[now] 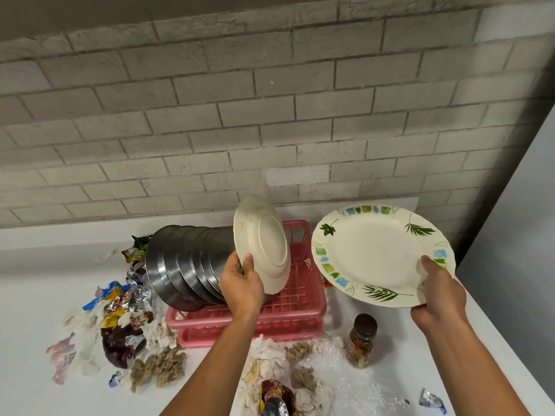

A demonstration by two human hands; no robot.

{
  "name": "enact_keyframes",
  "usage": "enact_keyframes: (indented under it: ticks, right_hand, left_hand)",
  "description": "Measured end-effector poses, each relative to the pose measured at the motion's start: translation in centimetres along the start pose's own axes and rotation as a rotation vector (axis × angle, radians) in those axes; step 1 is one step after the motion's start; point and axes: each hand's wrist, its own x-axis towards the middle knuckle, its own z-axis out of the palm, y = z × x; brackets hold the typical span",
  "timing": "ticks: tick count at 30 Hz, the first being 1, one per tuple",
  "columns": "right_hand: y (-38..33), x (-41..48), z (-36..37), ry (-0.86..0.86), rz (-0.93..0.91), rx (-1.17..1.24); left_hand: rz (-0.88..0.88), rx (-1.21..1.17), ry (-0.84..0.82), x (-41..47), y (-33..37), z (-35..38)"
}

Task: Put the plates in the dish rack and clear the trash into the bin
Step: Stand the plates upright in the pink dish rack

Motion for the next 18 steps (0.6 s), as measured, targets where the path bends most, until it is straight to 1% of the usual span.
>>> enact_keyframes:
  ticks: [3, 10, 18]
  right_hand:
    - [0.1, 0.2, -0.1, -0.005, 0.004, -0.003]
    - [-0.1, 0.5, -0.8, 0.007, 0.000, -0.008]
    - [-0.1, 0.4, -0.5, -0.015, 0.003, -0.003]
  left_hand:
    - [-0.008, 0.042, 0.001, -0.1, -0.7, 0.5]
    - [0.069, 0.098, 0.051, -0.6, -0.7, 1.1]
    - [0.076, 0.234, 0.018, -1.5, -1.7, 1.6]
